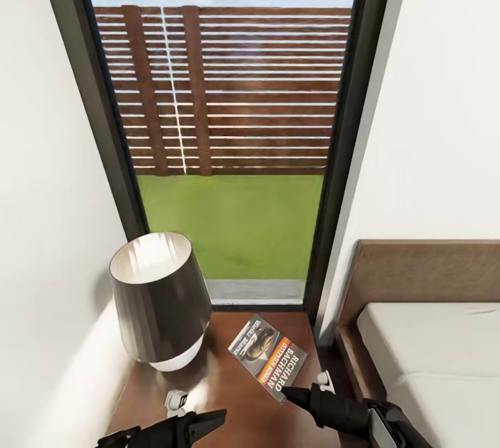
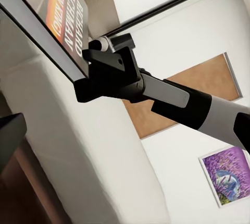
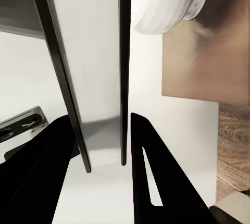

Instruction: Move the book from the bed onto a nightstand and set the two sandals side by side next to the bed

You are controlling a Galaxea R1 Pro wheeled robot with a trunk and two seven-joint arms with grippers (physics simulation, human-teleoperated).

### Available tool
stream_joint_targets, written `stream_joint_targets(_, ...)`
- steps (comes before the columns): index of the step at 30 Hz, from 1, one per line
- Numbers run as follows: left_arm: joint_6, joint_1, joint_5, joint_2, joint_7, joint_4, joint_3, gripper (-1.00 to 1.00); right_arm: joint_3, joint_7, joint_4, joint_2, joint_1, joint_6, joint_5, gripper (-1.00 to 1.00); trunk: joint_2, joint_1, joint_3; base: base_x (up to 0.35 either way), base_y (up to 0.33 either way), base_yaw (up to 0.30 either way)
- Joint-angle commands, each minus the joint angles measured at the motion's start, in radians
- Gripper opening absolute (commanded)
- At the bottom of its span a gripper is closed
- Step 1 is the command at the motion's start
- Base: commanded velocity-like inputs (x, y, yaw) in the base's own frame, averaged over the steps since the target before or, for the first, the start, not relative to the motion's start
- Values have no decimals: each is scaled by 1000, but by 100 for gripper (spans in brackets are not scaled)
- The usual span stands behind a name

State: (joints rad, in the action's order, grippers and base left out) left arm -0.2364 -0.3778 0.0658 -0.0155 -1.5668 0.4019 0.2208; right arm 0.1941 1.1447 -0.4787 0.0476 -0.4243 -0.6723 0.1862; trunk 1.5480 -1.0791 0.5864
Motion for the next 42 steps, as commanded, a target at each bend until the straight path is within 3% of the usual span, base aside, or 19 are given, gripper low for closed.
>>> stream_joint_targets(1, -11, -1, -1, 0, -4, 0, 2, 100, 2, 1, 0, 0, -1, -7, 5, -100, 8, -4, 4, 0, 0, 0)
stream_joint_targets(8, -11, -1, -1, 0, -4, 0, 2, 100, 2, 1, 0, 0, -1, -7, 5, -100, 57, -31, 26, 0, 0, 0)
stream_joint_targets(14, -11, -1, -1, -1, -4, 0, 2, 100, 2, 1, 0, 0, -1, -7, 5, -100, 57, -31, 26, 0, 0, 0)
stream_joint_targets(42, -10, -1, -1, -1, -4, 0, 2, 100, 2, 1, 0, 0, -1, -7, 6, -100, 253, -138, 114, 0, 0, 0)
